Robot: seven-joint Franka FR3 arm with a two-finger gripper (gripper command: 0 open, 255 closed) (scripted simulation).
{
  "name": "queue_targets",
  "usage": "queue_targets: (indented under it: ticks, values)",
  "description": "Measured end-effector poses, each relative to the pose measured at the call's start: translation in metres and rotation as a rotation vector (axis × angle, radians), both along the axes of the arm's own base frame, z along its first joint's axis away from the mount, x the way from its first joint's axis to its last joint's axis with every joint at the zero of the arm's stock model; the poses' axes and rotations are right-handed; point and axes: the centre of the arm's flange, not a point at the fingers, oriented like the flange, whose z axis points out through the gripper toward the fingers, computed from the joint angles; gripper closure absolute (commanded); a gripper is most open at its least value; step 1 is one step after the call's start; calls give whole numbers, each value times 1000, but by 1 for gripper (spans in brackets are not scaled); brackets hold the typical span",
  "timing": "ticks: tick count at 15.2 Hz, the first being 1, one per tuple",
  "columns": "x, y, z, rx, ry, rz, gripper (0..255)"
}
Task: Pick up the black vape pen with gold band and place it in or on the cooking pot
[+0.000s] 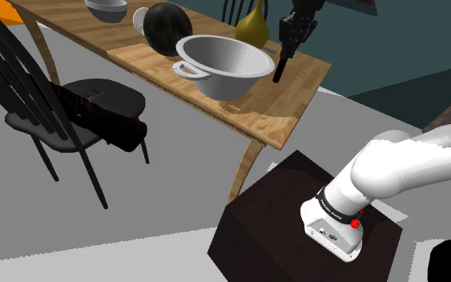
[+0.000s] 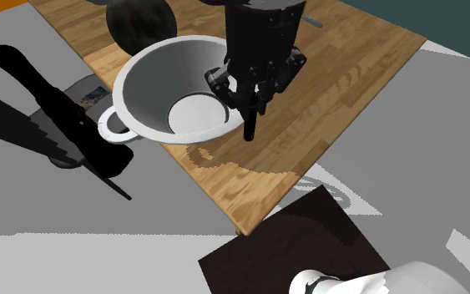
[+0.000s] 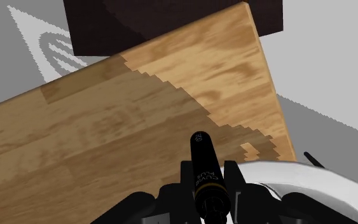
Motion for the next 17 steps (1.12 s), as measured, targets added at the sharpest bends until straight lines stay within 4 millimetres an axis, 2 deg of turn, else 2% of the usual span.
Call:
queue_targets:
  ticks: [16, 17]
  values:
    - [-1, 0, 83, 0, 0, 0, 255]
    - [5, 1, 87, 0, 0, 0, 255]
